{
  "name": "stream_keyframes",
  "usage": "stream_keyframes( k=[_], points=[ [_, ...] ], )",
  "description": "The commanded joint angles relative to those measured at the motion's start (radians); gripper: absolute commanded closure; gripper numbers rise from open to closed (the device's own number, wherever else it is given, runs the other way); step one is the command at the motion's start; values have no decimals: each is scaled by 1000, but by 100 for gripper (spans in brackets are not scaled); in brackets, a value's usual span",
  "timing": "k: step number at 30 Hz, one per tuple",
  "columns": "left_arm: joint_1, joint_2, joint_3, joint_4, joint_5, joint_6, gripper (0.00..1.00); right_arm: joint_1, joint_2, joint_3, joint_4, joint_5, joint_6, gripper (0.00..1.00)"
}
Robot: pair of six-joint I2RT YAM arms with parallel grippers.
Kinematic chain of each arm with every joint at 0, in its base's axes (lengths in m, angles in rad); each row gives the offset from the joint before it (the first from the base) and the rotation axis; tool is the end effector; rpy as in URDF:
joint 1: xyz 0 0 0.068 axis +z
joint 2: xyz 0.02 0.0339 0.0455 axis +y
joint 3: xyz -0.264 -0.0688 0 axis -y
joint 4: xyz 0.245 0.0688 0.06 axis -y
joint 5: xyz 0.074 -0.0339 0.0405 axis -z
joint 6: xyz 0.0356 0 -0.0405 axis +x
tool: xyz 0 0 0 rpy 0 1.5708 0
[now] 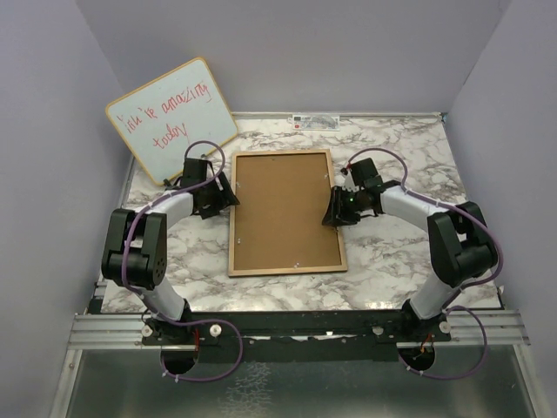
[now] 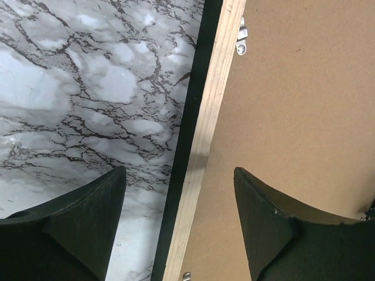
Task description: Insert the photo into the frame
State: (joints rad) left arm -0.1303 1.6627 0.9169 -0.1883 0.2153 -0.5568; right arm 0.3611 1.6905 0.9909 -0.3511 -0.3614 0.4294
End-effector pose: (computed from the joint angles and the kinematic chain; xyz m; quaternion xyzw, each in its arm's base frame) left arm 0.3258 -0.0504 0.1667 -0.1670 0.9300 -0.2009 0.2586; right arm 0.3051 0.1287 0.1706 -0.0137 0.9517 0.2577 0.1666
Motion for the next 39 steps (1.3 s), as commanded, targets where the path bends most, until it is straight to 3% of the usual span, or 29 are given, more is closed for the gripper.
stream_keyframes(
  k=[1, 7, 25, 39],
  points=[
    [3, -15, -62, -35, 8, -20, 25, 2, -32, -24, -92, 83, -10, 58],
    [2, -26, -88, -24, 29, -36, 26, 8, -39, -27, -116, 88, -31, 57],
    [-6, -14, -106, 41, 124, -99, 26, 16, 49, 64, -260, -160, -135, 57],
    [-9, -32, -114, 54, 127, -111, 26, 16, -37, 50, -168, -207, -102, 54]
  ],
)
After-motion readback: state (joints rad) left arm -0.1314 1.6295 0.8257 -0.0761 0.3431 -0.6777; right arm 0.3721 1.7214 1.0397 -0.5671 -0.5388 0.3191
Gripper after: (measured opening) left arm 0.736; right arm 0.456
